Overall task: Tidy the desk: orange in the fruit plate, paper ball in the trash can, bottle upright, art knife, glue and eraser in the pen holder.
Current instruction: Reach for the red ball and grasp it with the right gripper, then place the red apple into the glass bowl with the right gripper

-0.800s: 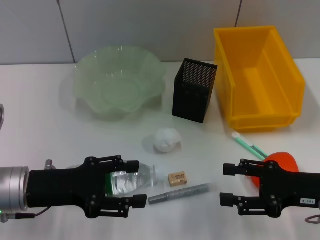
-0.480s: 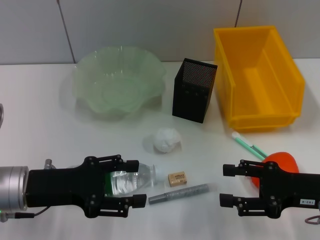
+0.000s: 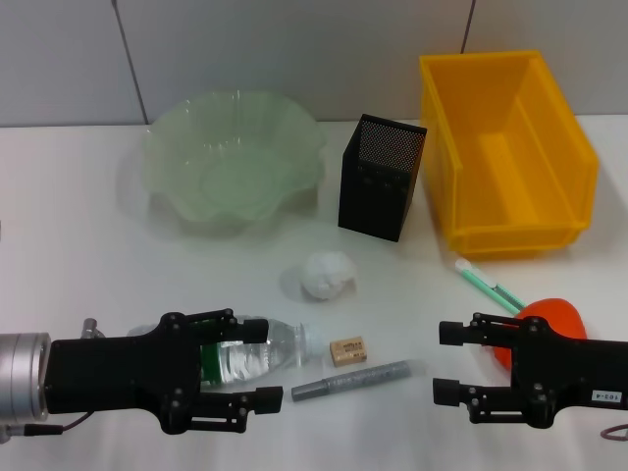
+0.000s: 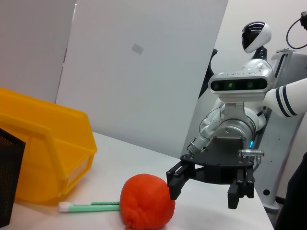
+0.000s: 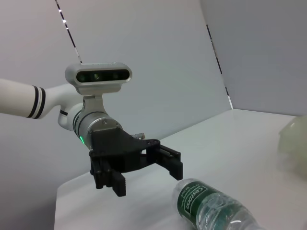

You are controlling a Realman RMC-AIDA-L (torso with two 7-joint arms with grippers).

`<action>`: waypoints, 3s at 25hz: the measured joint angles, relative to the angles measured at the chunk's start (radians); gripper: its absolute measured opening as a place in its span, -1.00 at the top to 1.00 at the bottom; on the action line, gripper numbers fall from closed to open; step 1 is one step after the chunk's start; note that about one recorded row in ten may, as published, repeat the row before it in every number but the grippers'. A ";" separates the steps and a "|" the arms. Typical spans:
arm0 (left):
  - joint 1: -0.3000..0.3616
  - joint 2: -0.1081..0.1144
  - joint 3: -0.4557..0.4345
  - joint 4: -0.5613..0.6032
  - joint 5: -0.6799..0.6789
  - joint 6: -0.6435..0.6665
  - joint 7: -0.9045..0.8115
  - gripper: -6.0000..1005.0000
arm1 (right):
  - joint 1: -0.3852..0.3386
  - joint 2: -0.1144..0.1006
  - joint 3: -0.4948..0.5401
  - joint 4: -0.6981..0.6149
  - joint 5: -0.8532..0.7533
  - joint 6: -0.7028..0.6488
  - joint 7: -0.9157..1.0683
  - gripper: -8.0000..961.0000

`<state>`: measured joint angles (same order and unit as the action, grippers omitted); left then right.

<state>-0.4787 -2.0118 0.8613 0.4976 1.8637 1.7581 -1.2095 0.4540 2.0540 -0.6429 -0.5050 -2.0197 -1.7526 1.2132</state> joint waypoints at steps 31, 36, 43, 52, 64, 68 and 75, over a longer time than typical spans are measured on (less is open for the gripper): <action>-0.003 -0.013 -0.053 -0.004 -0.015 0.008 -0.008 -0.65 | 0.242 -0.081 -0.057 -0.480 -0.567 -0.041 0.606 -0.54; -0.003 -0.012 -0.061 -0.004 -0.018 0.009 -0.009 -0.65 | 0.233 -0.050 -0.091 -0.478 -0.600 0.015 0.592 -0.51; -0.004 -0.010 -0.064 -0.004 -0.018 0.009 -0.010 -0.65 | 0.216 -0.024 -0.141 -0.485 -0.619 0.083 0.592 -0.47; 0.000 -0.008 -0.064 -0.004 -0.018 0.011 -0.010 -0.65 | 0.214 -0.022 -0.143 -0.487 -0.627 0.099 0.592 0.10; 0.001 -0.011 -0.064 -0.004 -0.018 0.011 -0.010 -0.65 | 0.216 -0.028 -0.127 -0.505 -0.566 0.055 0.582 0.68; 0.003 -0.011 -0.064 -0.004 -0.018 0.011 -0.009 -0.65 | 0.217 -0.039 -0.053 -0.577 -0.357 -0.066 0.579 0.77; 0.003 -0.012 -0.064 -0.004 -0.018 0.011 -0.009 -0.65 | 0.220 -0.030 -0.016 -0.570 0.006 0.024 0.561 0.86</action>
<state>-0.4756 -2.0234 0.7970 0.4938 1.8454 1.7689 -1.2189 0.6735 2.0236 -0.6592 -1.0753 -2.0133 -1.7281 1.7742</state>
